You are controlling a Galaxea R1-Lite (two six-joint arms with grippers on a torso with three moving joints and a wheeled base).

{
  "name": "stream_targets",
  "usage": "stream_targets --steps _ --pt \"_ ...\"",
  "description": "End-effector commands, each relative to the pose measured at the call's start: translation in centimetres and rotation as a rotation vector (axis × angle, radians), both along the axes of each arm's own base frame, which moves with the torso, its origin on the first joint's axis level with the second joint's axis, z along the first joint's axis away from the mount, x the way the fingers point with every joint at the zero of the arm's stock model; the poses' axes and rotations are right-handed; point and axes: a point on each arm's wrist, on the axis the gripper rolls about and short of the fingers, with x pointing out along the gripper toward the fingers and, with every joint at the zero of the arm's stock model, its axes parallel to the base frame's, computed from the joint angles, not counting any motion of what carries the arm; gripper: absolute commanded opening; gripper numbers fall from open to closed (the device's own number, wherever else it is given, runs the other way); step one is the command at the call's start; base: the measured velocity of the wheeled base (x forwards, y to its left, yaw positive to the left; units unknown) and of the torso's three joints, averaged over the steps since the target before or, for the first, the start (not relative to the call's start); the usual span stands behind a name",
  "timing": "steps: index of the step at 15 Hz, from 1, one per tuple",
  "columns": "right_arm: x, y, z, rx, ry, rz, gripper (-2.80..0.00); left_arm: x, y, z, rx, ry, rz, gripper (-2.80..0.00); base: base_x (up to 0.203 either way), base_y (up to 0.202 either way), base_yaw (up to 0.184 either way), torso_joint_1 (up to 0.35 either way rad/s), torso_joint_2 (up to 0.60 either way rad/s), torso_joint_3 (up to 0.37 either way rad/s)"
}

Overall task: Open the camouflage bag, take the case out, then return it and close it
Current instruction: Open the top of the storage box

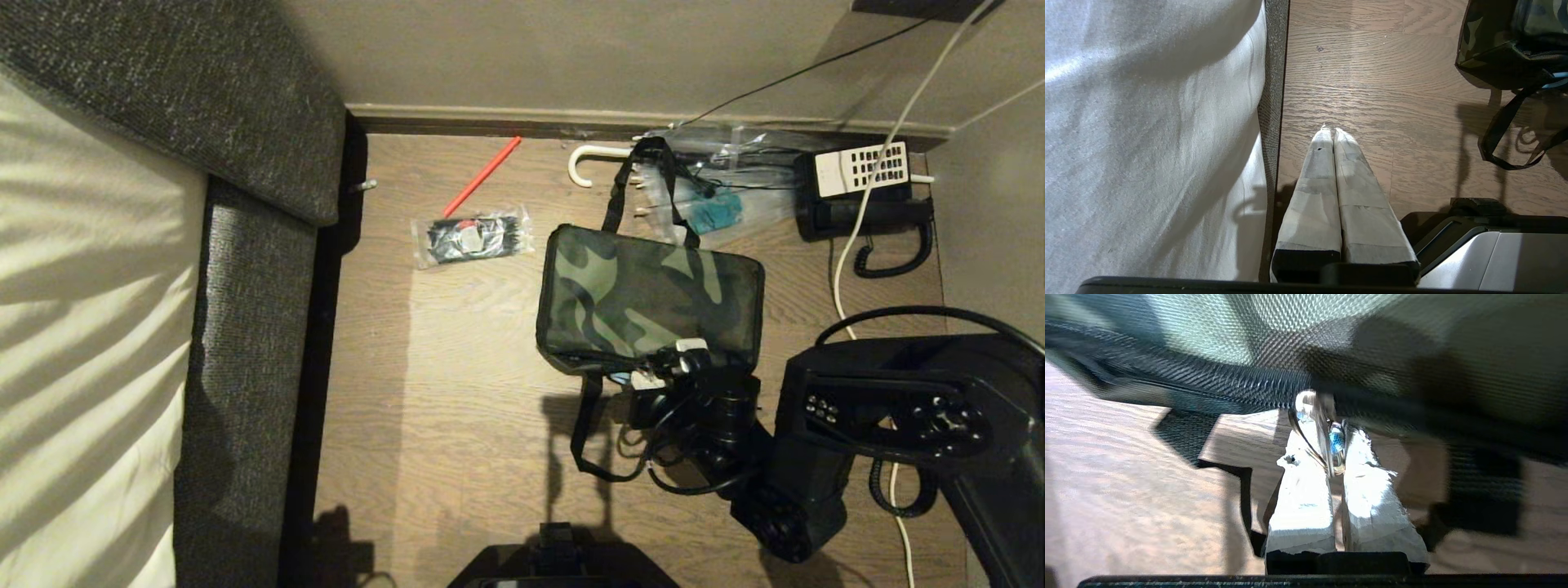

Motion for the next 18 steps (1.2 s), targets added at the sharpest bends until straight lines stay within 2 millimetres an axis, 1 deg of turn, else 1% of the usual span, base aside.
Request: stream_targets --steps 1,3,5,7,9,14,18 --pt "-1.0 -0.5 2.9 0.016 -0.020 -0.002 -2.80 0.0 0.0 0.0 0.000 0.000 0.000 -2.80 0.000 0.000 0.000 0.000 0.00 0.000" --pt "-2.1 -1.0 3.6 -0.011 0.038 0.001 -2.80 0.0 0.0 0.0 0.000 0.001 0.000 -2.80 0.000 0.000 0.000 0.000 0.00 0.000" --pt "-3.2 -1.6 3.6 -0.040 0.088 0.017 -2.80 0.0 0.0 0.0 0.000 0.001 0.000 -2.80 0.000 0.000 0.000 0.000 0.00 0.000" --pt "-3.3 -1.8 3.6 -0.058 0.095 0.019 -2.80 0.0 0.0 0.0 0.000 0.000 0.000 -2.80 0.000 0.000 0.000 0.000 0.00 0.000" --pt "-3.9 -2.5 3.1 -0.095 0.127 0.013 -2.80 0.0 0.0 0.0 -0.001 0.001 0.000 -2.80 0.000 0.000 0.000 0.000 0.00 0.000" --pt "-4.2 -5.0 2.4 -0.193 0.206 -0.005 -2.80 0.0 0.0 0.0 0.000 0.000 0.000 -2.80 0.000 0.000 0.000 0.000 0.00 0.000" --pt "-3.6 -6.9 2.4 -0.213 0.212 -0.026 -2.80 0.0 0.0 0.0 0.000 -0.001 0.000 -2.80 0.000 0.000 0.000 0.000 0.00 0.000"
